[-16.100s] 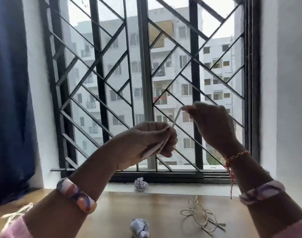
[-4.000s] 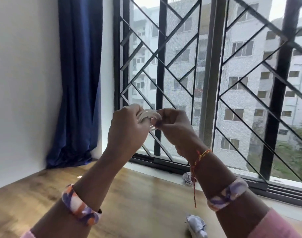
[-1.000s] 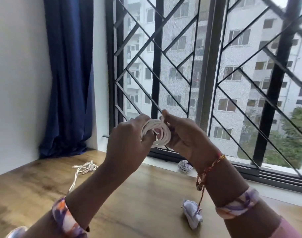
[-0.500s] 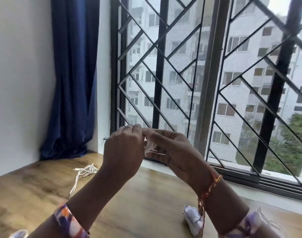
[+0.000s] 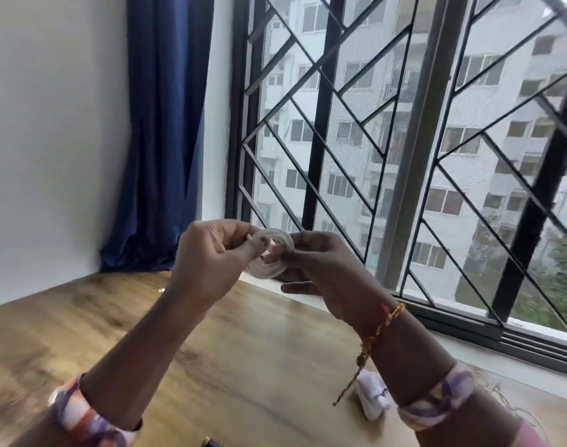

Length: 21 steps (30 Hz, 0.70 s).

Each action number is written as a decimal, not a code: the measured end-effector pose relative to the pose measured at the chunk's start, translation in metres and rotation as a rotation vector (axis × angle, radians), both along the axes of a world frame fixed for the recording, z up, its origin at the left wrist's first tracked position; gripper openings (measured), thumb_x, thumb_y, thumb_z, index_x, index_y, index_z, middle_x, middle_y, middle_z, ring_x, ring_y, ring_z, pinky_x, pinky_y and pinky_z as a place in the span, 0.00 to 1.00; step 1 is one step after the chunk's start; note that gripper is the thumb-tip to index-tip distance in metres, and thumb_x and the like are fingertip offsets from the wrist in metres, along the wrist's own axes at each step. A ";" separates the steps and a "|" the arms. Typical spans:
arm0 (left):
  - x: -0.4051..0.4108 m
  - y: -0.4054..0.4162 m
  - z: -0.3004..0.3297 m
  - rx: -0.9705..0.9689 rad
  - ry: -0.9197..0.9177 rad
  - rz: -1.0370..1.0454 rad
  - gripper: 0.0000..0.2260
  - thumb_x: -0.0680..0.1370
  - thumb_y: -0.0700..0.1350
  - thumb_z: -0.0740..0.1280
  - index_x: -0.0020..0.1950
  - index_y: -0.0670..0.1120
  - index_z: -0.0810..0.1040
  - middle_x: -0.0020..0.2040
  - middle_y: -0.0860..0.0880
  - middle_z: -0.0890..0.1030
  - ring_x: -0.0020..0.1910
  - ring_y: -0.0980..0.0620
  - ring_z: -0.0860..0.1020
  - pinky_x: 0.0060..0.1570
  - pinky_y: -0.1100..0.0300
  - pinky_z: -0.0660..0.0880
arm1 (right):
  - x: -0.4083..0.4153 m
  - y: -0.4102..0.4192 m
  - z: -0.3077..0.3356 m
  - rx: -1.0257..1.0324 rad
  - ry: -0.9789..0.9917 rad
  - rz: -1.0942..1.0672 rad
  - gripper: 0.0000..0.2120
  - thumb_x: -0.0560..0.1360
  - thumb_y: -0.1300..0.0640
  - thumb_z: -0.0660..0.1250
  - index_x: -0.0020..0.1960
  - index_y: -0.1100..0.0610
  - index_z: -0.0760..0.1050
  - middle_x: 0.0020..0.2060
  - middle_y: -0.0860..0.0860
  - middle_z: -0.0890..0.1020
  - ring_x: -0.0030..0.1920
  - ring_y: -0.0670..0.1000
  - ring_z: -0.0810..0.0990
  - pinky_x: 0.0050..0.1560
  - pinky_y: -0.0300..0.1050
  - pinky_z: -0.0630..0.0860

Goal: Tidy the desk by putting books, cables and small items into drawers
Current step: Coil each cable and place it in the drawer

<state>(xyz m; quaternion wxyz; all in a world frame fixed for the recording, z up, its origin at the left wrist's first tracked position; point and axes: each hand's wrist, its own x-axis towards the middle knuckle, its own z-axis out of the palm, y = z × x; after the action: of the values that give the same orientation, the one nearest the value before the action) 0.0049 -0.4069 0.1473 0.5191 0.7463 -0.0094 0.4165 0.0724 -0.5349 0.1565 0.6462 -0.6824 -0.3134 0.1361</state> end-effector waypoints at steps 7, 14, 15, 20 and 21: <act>0.003 -0.007 -0.009 -0.453 0.127 -0.400 0.10 0.66 0.47 0.68 0.44 0.46 0.82 0.41 0.49 0.83 0.40 0.57 0.78 0.46 0.63 0.69 | 0.009 -0.023 0.002 0.028 0.484 0.221 0.14 0.58 0.53 0.75 0.42 0.54 0.80 0.41 0.48 0.80 0.48 0.47 0.75 0.45 0.53 0.79; 0.017 -0.029 -0.029 -0.992 0.291 -0.676 0.07 0.65 0.44 0.68 0.37 0.44 0.84 0.37 0.49 0.78 0.38 0.56 0.71 0.43 0.64 0.66 | 0.012 -0.043 -0.013 0.048 0.520 0.170 0.11 0.60 0.51 0.73 0.41 0.53 0.80 0.37 0.47 0.80 0.41 0.46 0.73 0.44 0.49 0.75; 0.015 -0.034 -0.030 -1.000 0.279 -0.682 0.06 0.65 0.44 0.68 0.37 0.45 0.84 0.36 0.49 0.78 0.37 0.56 0.72 0.43 0.64 0.66 | 0.010 -0.047 -0.012 0.055 0.486 0.138 0.12 0.61 0.52 0.71 0.44 0.54 0.79 0.37 0.47 0.80 0.40 0.46 0.74 0.43 0.49 0.74; -0.002 -0.060 -0.037 -0.657 0.267 -0.494 0.08 0.72 0.45 0.65 0.50 0.49 0.79 0.39 0.54 0.83 0.38 0.58 0.77 0.42 0.62 0.66 | -0.001 -0.061 -0.022 0.073 0.264 0.059 0.08 0.69 0.56 0.68 0.45 0.58 0.78 0.34 0.50 0.81 0.34 0.45 0.79 0.40 0.45 0.79; -0.009 -0.063 -0.039 -0.520 0.281 -0.391 0.08 0.75 0.45 0.64 0.51 0.47 0.80 0.40 0.54 0.83 0.39 0.58 0.77 0.43 0.64 0.68 | -0.005 -0.064 -0.025 0.081 0.251 0.068 0.05 0.71 0.57 0.67 0.44 0.58 0.77 0.34 0.50 0.81 0.33 0.45 0.79 0.38 0.43 0.79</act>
<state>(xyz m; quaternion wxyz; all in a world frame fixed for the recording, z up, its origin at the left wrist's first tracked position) -0.0038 -0.4700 0.1084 0.7579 0.6233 0.0257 0.1909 0.0673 -0.5985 0.1311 0.7023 -0.6224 -0.2583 0.2295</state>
